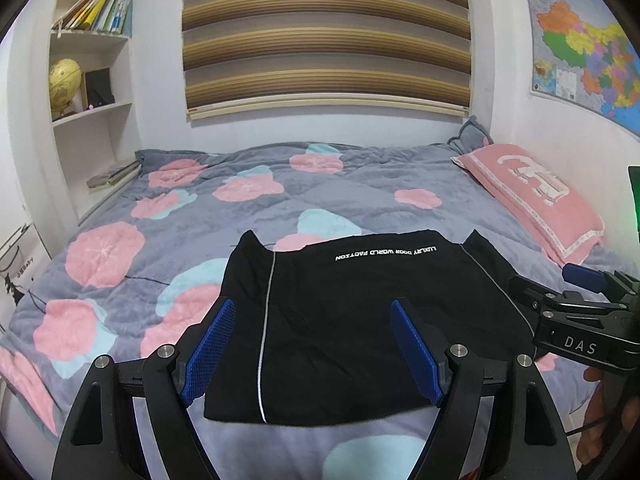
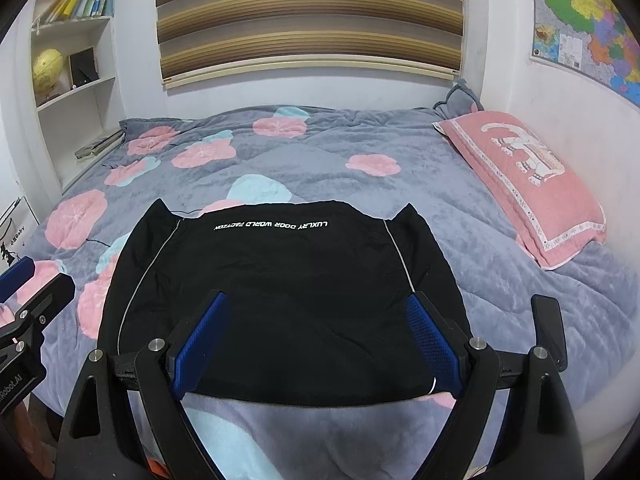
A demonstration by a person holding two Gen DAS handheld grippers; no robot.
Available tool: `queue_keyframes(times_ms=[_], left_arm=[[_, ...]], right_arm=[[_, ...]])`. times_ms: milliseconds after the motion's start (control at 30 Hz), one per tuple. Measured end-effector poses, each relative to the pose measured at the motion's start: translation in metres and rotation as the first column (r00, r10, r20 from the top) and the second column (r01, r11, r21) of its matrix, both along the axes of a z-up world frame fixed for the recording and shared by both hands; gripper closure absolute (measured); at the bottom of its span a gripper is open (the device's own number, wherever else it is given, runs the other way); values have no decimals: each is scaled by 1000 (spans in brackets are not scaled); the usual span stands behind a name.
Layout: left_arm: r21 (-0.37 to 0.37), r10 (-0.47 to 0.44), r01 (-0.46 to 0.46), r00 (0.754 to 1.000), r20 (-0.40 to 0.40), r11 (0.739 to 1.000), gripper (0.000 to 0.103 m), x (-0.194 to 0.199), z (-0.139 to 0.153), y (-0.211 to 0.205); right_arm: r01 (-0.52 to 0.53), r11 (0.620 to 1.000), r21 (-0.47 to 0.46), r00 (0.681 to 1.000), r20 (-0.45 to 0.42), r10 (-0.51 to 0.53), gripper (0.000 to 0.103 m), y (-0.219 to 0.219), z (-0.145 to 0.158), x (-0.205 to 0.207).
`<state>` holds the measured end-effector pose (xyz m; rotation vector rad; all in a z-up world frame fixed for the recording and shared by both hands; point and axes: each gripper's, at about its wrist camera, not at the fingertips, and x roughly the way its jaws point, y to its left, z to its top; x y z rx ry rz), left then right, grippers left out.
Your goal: Fold large clothes
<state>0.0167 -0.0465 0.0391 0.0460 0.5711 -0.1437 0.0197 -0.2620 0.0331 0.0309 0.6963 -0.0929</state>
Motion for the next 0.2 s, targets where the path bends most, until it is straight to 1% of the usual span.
queue_keyframes(times_ms=[67,200], left_arm=[[1,12,-12,1000,10,1000,22,0,-1,1],[4,17,-17,1000,-1,1000,22,2,-4,3]], right_arm=[[1,1000,-3,1000,0,-1,11,0,0,0],[0,1000,-5,1000,0,0,11,0,-1,0]])
